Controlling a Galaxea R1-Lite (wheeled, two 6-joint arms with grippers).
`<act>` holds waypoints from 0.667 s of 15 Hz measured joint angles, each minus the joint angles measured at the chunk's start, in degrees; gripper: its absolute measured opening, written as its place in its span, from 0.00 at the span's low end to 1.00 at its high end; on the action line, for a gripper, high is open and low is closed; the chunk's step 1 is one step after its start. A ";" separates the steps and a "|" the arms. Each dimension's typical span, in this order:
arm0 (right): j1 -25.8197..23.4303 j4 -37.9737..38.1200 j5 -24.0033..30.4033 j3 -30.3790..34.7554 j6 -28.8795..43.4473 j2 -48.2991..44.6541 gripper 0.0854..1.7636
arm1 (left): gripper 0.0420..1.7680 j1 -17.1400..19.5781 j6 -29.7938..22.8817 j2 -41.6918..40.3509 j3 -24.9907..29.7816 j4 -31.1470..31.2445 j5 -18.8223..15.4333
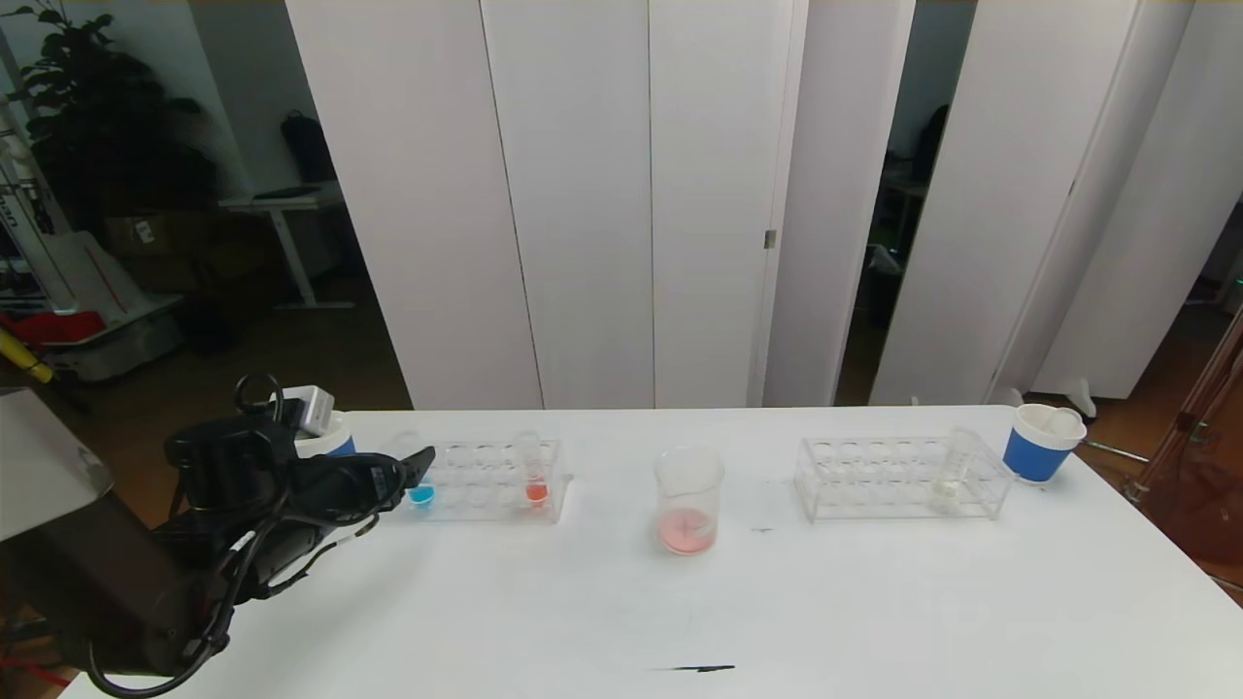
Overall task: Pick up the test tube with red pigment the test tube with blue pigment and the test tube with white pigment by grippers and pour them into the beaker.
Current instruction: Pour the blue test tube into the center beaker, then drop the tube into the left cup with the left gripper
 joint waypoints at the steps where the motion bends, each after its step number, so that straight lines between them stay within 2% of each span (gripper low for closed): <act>1: 0.00 0.02 0.00 0.00 0.00 0.00 0.99 | 0.99 0.07 -0.22 1.29 -1.54 -0.05 0.16; 4: 0.00 0.00 0.00 0.00 0.00 0.00 0.99 | 0.99 0.00 -0.60 4.96 -4.55 -0.57 0.46; 10: 0.00 0.00 0.00 0.00 0.00 0.00 0.99 | 0.99 0.10 -2.63 8.33 -6.50 -1.90 1.32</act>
